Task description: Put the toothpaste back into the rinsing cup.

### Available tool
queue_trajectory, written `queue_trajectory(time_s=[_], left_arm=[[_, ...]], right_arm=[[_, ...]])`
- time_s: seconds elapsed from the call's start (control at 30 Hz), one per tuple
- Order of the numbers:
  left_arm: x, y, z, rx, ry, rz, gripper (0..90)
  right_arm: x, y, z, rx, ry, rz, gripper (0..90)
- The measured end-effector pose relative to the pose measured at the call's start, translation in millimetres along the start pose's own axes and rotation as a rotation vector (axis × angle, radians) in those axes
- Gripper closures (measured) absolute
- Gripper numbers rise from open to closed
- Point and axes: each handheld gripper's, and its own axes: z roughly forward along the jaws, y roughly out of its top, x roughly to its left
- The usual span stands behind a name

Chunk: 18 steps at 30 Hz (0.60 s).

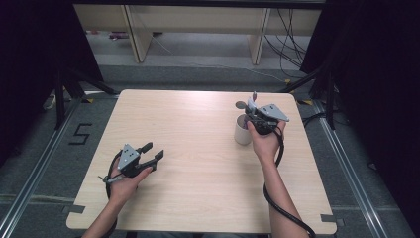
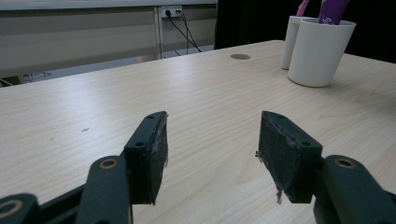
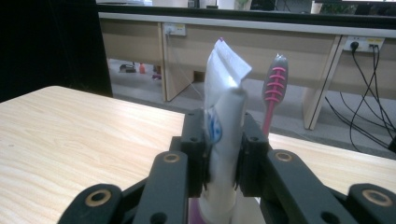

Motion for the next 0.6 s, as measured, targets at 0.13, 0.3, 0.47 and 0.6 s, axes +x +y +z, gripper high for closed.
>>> queue_trajectory(time_s=[0.13, 0.3, 0.47, 0.6], left_arm=[[0.0, 0.3, -0.2, -0.002, 0.001, 0.001, 42.2], [0.1, 0.4, -0.3, -0.002, 0.001, 0.001, 42.2], [0.4, 0.4, -0.4, -0.002, 0.002, 0.002, 42.2], [0.1, 0.1, 0.0, 0.0, 0.001, 0.001, 42.2]], right_arm=[[-2.1, -0.3, 1.4, 0.003, 0.007, -0.027, 75.9], [0.7, -1.3, 0.8, 0.016, 0.0, 0.004, 73.8], [-1.1, 0.2, 1.1, 0.004, -0.001, -0.019, 68.0], [-0.5, 0.7, -0.3, 0.011, -0.006, 0.011, 58.8]])
